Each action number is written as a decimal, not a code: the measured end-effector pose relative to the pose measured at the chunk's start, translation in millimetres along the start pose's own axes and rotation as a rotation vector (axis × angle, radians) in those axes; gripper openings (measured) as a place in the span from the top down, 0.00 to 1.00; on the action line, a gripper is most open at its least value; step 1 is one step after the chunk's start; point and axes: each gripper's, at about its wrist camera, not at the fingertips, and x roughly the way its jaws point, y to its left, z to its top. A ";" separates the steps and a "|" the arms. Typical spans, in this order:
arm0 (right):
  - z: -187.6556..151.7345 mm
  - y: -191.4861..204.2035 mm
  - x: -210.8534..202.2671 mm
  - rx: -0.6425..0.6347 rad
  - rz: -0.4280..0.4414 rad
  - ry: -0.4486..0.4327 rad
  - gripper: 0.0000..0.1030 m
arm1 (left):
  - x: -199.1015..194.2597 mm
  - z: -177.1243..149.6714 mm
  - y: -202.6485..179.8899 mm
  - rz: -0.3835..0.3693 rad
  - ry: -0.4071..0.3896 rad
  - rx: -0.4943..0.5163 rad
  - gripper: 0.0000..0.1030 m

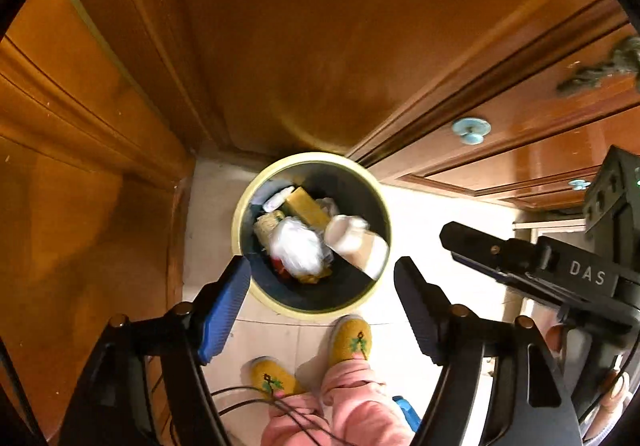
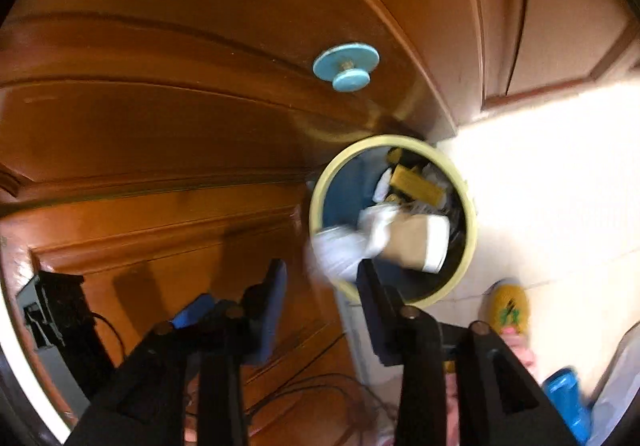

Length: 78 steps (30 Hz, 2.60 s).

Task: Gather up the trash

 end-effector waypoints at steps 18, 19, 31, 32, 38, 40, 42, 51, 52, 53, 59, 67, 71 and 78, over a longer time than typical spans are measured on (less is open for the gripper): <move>-37.4 79.6 -97.2 -0.244 -0.232 -0.021 0.63 | -133.3 -2.5 -34.2 0.027 -0.064 0.051 0.22; -40.2 88.9 -110.8 -0.255 -0.246 -0.035 0.63 | -144.7 -3.0 -36.4 0.026 -0.067 0.055 0.22; -61.6 191.4 -260.4 -0.372 -0.338 -0.222 0.63 | -304.2 3.2 -84.0 0.059 -0.173 0.106 0.12; -62.7 195.9 -266.2 -0.375 -0.336 -0.231 0.63 | -315.5 4.0 -88.5 0.060 -0.187 0.112 0.12; -73.7 226.0 -320.3 -0.406 -0.312 -0.302 0.61 | -382.3 5.7 -108.7 0.058 -0.283 0.132 0.12; -77.7 234.2 -332.5 -0.420 -0.314 -0.332 0.60 | -401.0 7.0 -116.0 0.082 -0.315 0.141 0.12; -80.7 243.7 -346.5 -0.428 -0.314 -0.360 0.60 | -423.1 8.1 -123.6 0.105 -0.344 0.143 0.12; -92.7 283.3 -399.2 -0.471 -0.309 -0.498 0.56 | -484.8 3.6 -136.8 0.150 -0.478 0.137 0.12; -94.2 287.5 -403.7 -0.474 -0.310 -0.510 0.56 | -491.3 3.9 -138.5 0.157 -0.492 0.136 0.12; -95.5 290.5 -408.2 -0.478 -0.310 -0.523 0.56 | -495.0 4.1 -138.0 0.163 -0.502 0.136 0.12; -101.8 302.0 -428.2 -0.502 -0.321 -0.600 0.53 | -523.5 2.4 -147.6 0.198 -0.589 0.127 0.12; -110.0 311.4 -447.1 -0.528 -0.318 -0.678 0.50 | -541.7 2.7 -147.7 0.203 -0.655 0.104 0.12; -112.5 316.4 -449.7 -0.541 -0.309 -0.684 0.50 | -545.4 2.6 -148.4 0.212 -0.670 0.103 0.12; -114.4 324.6 -453.1 -0.560 -0.308 -0.704 0.50 | -549.7 4.3 -146.8 0.215 -0.687 0.091 0.12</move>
